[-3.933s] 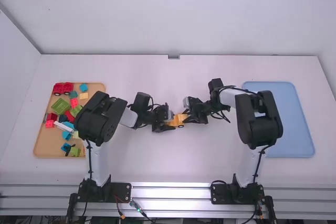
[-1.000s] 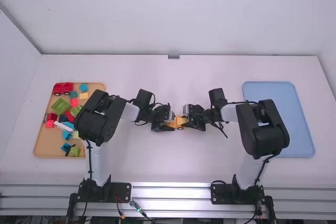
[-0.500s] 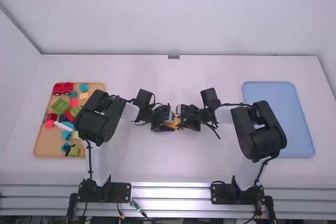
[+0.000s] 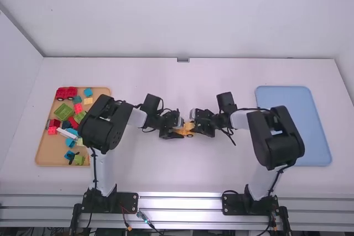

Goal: Assemble lego blocks to make yellow taxi

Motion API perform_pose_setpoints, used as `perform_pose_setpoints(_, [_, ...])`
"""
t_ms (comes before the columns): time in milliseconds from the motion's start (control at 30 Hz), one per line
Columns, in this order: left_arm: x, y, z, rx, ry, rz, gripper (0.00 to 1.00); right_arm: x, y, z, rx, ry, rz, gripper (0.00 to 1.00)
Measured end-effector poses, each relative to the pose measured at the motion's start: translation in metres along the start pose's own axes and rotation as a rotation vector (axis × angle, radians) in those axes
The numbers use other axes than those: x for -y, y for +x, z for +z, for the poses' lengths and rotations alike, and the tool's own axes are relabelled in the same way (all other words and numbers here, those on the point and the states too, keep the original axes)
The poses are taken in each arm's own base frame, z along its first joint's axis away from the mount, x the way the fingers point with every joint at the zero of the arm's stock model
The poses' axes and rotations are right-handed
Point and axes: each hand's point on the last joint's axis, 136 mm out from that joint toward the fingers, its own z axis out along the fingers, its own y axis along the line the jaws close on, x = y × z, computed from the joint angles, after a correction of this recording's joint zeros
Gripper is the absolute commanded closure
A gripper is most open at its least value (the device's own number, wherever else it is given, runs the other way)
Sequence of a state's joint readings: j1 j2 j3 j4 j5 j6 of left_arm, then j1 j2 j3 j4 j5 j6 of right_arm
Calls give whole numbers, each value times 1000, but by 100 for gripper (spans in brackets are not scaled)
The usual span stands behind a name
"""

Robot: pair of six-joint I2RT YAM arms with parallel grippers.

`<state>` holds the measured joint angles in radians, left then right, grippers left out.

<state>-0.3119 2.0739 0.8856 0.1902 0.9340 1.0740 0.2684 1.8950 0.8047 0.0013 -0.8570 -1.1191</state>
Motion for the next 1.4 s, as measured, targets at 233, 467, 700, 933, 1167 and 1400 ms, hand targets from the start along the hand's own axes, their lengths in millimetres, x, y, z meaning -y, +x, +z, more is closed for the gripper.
perform_pose_setpoints(233, [2, 0, 0, 0, 8, -5, 50, -4, 0, 1, 1, -13, 2, 100])
perform_pose_setpoints(467, [3, 1, 0, -2, 13, 17, 50, -5, 1, 1, -3, -18, 9, 100])
perform_pose_setpoints(700, [3, 0, 0, -2, 13, 17, 48, -5, 1, 1, -3, -18, 9, 78])
perform_pose_setpoints(933, [3, 0, 0, -2, 14, 18, 48, -5, 0, 1, -2, -17, 7, 68])
perform_pose_setpoints(1167, [3, 1, 0, -2, 14, 18, 48, -4, 0, 1, -1, -16, 4, 55])
perform_pose_setpoints(1400, [4, 0, 0, 0, 16, 16, 48, -1, -3, 1, 12, -4, -17, 31])
